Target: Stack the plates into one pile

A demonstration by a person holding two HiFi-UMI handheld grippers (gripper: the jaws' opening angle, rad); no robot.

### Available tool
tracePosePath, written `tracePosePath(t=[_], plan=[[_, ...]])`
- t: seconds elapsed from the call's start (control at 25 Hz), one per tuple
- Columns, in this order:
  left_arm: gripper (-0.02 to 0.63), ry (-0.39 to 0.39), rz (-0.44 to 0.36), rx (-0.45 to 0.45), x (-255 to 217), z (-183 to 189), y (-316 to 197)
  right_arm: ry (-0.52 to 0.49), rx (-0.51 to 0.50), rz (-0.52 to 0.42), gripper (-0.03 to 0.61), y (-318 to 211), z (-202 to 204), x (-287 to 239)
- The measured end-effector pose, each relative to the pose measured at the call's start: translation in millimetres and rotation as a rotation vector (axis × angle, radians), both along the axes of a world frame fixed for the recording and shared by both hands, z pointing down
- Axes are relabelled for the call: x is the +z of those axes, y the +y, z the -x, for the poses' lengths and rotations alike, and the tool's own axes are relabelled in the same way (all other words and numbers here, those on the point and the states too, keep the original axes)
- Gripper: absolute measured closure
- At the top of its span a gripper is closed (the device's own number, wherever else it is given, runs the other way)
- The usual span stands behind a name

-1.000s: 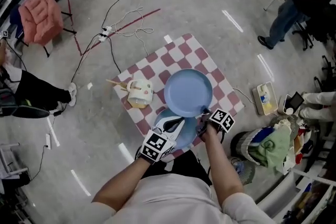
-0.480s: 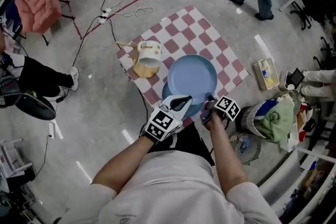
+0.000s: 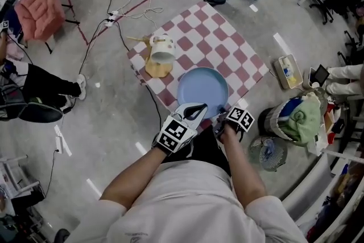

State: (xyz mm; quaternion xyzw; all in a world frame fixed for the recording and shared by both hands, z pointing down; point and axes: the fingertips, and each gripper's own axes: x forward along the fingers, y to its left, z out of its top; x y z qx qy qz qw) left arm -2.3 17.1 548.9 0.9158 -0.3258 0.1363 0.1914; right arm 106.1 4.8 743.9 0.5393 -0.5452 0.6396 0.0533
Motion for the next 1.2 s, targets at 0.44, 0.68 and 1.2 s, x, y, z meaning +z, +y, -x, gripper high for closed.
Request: tracePosePath(t=[0.44,0.68,1.2], plan=[[0.607,-0.011,0.002,-0.028,2.0,16.9,5.8,0.075,-0.051,0.044,0.54,2.3,10.1,23.8],[0.607,0.006,0.023,-0.03,14.3,11.7,1.2,0.321,-0.276,0.116,0.491,14.7,-2.5,37.7],[0.607,0.002,0.063,-0.029,2.8,7.8,-22.2,0.388,-0.343,-0.194,0.554,-30.2,10.9,-75.2]])
